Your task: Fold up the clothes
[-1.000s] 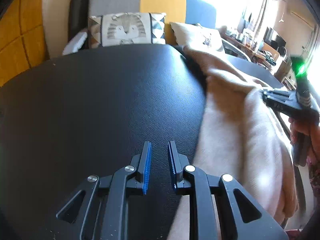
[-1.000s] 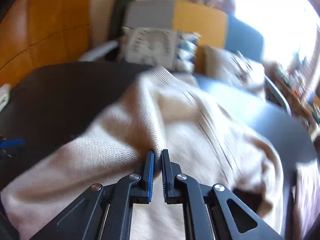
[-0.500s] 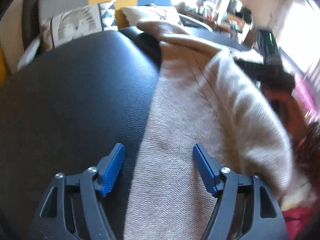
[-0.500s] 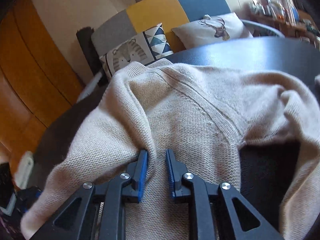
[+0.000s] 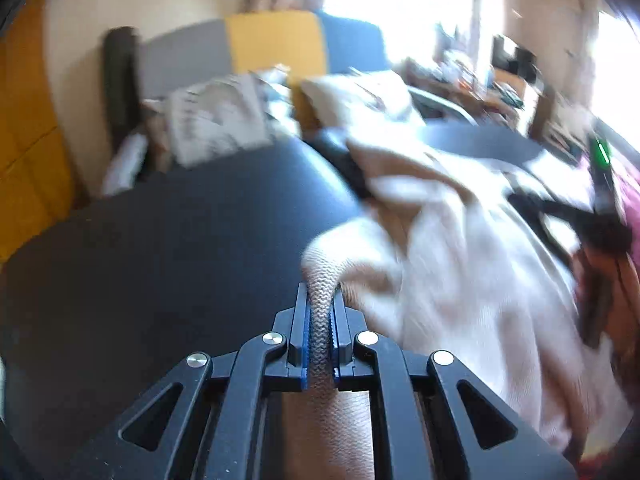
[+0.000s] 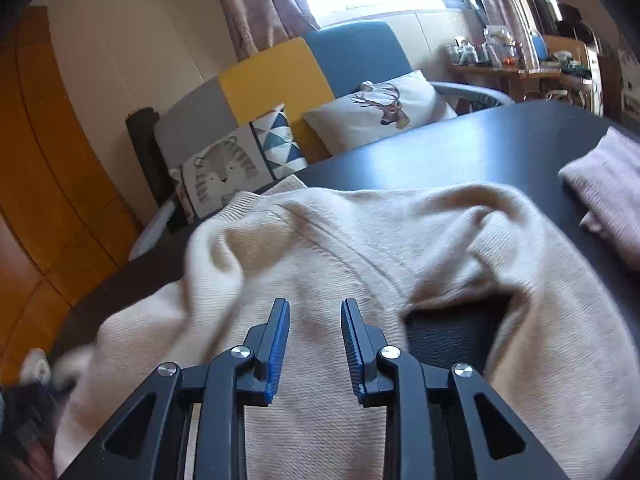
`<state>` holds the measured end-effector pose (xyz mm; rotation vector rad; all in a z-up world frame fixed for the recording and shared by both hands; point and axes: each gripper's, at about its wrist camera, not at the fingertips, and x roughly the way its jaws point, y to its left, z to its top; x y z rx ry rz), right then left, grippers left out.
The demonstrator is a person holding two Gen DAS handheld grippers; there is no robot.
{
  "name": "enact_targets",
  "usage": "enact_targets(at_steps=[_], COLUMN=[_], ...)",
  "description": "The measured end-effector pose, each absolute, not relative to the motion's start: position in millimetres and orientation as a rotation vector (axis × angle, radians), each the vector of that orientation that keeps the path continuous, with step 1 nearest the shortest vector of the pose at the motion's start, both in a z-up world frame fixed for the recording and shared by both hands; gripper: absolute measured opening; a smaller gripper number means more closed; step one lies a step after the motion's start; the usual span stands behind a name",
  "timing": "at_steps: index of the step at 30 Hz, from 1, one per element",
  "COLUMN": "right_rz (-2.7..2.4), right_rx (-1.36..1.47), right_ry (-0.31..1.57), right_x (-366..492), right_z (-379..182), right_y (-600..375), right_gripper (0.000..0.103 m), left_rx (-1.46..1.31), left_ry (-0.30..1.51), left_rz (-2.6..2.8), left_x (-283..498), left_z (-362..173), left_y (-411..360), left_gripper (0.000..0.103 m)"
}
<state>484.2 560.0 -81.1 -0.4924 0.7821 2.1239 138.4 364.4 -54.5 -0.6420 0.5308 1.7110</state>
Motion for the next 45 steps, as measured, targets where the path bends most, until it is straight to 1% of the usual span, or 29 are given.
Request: enact_targets(at_steps=[3, 6, 10, 12, 14, 15, 16, 19, 21, 23, 25, 26, 27, 28, 29, 32, 37, 39, 40, 41, 43, 45], right_rz=[2.151, 2.172, 2.198, 2.188, 2.202, 2.209, 2.211, 2.210, 2.207, 2.199, 2.221, 2.242, 2.278, 2.296, 2.293, 2.258, 2.281, 2.280, 2.280, 2.279, 2.285, 2.287], right_rx=[-0.602, -0.711, -0.867, -0.900, -0.914, -0.921, -0.939, -1.013, -1.060, -1.072, -1.031, -1.005, -0.961, -0.931, -0.922, -0.947, -0.918, -0.921, -0.920, -0.920, -0.915, -0.911], right_ry=[0.761, 0.695, 0.628, 0.573, 0.562, 0.562, 0.533, 0.438, 0.357, 0.309, 0.372, 0.431, 0.544, 0.629, 0.681, 0.570, 0.636, 0.626, 0.624, 0.622, 0.633, 0.638], right_x=[468.0, 446.9, 413.6, 399.0, 387.0, 380.4, 372.8, 349.1, 328.7, 315.0, 305.7, 302.7, 299.4, 297.3, 293.8, 280.0, 285.6, 284.3, 284.3, 284.2, 286.4, 287.5], right_z=[-76.8, -76.7, -88.1, -91.5, -90.3, -90.1, -90.0, -88.9, -88.0, -86.3, -85.9, -87.1, -90.6, -94.7, -99.6, -99.8, -102.5, -102.5, -102.7, -102.9, -104.0, -104.4], right_y=[564.0, 560.3, 556.9, 552.9, 550.8, 550.0, 547.4, 540.0, 535.5, 532.0, 535.5, 539.9, 547.9, 553.0, 555.9, 547.2, 551.4, 551.4, 551.3, 551.1, 552.5, 552.5], right_gripper=[0.026, 0.026, 0.027, 0.028, 0.030, 0.033, 0.038, 0.048, 0.050, 0.050, 0.049, 0.050, 0.050, 0.047, 0.047, 0.048, 0.048, 0.048, 0.048, 0.048, 0.048, 0.048], left_rx=[-0.656, -0.651, -0.708, -0.738, -0.768, -0.783, -0.801, -0.835, -0.849, -0.852, -0.862, -0.880, -0.912, -0.947, -0.975, -1.023, -1.047, -1.030, -1.021, -1.013, -0.999, -1.012], left_ry=[0.490, 0.490, 0.482, 0.490, 0.498, 0.504, 0.515, 0.569, 0.606, 0.646, 0.668, 0.676, 0.672, 0.666, 0.639, 0.524, 0.309, 0.287, 0.291, 0.295, 0.336, 0.371], left_rz=[1.802, 1.902, 1.977, 2.005, 2.025, 2.034, 2.049, 2.100, 2.131, 2.165, 2.194, 2.197, 2.198, 2.197, 2.191, 2.178, 2.141, 2.115, 2.106, 2.098, 2.088, 2.075], left_x=[92.4, 58.8, 20.1, 4.2, -8.2, -13.6, -20.4, -41.6, -52.3, -65.4, -76.3, -79.6, -82.4, -85.1, -87.3, -90.1, -84.6, -72.2, -64.0, -55.7, -33.8, -12.9], left_z=[-34.3, -25.3, -27.0, -33.4, -39.7, -44.2, -49.9, -64.4, -72.7, -80.0, -87.3, -91.0, -95.3, -99.7, -101.0, -98.5, -81.2, -76.2, -75.7, -75.3, -80.2, -90.3], left_y=[368.4, 371.5, 369.5, 368.0, 367.7, 368.5, 366.9, 365.7, 364.7, 364.8, 364.9, 365.0, 363.9, 362.5, 360.0, 343.7, 288.9, 261.7, 248.4, 235.1, 209.7, 188.5], left_gripper=[0.007, 0.007, 0.007, 0.007, 0.007, 0.007, 0.008, 0.008, 0.008, 0.008, 0.008, 0.011, 0.012, 0.012, 0.012, 0.017, 0.017, 0.019, 0.024, 0.034, 0.044, 0.044])
